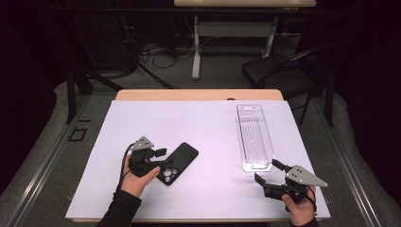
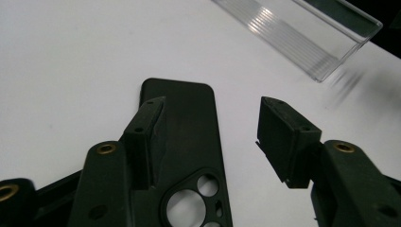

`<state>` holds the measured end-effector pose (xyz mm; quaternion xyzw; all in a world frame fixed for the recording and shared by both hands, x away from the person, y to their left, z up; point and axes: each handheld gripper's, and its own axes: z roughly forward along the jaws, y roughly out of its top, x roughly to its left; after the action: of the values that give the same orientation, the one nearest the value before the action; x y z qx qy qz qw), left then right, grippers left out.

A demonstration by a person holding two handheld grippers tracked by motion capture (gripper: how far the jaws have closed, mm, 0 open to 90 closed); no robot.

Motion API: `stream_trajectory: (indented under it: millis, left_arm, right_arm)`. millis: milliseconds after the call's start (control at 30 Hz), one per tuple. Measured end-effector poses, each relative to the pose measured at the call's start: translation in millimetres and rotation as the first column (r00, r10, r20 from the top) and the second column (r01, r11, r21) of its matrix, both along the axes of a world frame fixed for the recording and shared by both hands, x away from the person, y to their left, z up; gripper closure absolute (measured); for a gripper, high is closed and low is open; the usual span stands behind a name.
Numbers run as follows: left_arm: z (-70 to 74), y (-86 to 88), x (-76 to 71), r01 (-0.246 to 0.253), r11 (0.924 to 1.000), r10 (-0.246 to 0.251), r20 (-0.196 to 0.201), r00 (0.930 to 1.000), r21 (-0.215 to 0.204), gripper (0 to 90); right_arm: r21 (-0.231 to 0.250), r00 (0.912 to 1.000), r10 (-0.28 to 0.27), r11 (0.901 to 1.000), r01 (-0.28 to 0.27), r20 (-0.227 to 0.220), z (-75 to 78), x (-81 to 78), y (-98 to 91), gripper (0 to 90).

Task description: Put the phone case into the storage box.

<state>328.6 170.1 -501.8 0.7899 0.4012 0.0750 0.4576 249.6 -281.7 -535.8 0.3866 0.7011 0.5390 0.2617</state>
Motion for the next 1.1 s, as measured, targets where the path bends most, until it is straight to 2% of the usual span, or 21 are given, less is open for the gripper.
stream_trajectory:
  millis: [167,233,367,467,667,900,1100]
  left_arm:
    - [2.6,5.0,2.5,-0.007,0.9997,0.006,-0.017,0.9998,-0.022,29.4]
    - [3.6,5.6,2.6,-0.013,0.9997,0.013,-0.004,0.9999,-0.019,24.4]
    - [5.0,7.2,3.0,-0.027,0.9993,0.027,0.010,0.9996,-0.024,21.7]
    - [5.3,9.6,3.9,-0.031,0.9990,0.031,-0.001,0.9995,-0.031,18.9]
    - [6.0,14.4,5.6,-0.031,0.9981,0.030,-0.015,0.9994,-0.053,18.8]
    - [5.6,17.4,6.9,-0.045,0.9985,0.044,-0.031,0.9985,-0.032,18.7]
    - [6.3,19.3,7.4,-0.050,0.9980,0.049,-0.040,0.9980,-0.038,17.6]
  right_arm:
    - [-0.001,0.9999,-0.016,0.9999,0.016,0.005,0.3,0.3,-1.0,14.0]
    - [0.000,0.9998,-0.020,0.9998,0.020,0.007,0.6,0.3,-1.1,14.0]
    - [-0.008,0.9998,-0.019,0.9998,0.019,0.008,0.8,0.9,-0.8,14.0]
    - [-0.012,0.9998,-0.019,0.9997,0.019,0.008,0.8,1.0,-0.5,14.0]
    - [-0.017,0.9997,-0.023,0.9996,0.023,0.007,0.7,1.4,-0.9,14.0]
    - [-0.019,0.9997,-0.025,0.9995,0.025,0.006,0.6,1.3,-0.2,13.9]
    - [-0.019,0.9995,-0.033,0.9993,0.033,0.004,2.1,2.0,2.3,14.0]
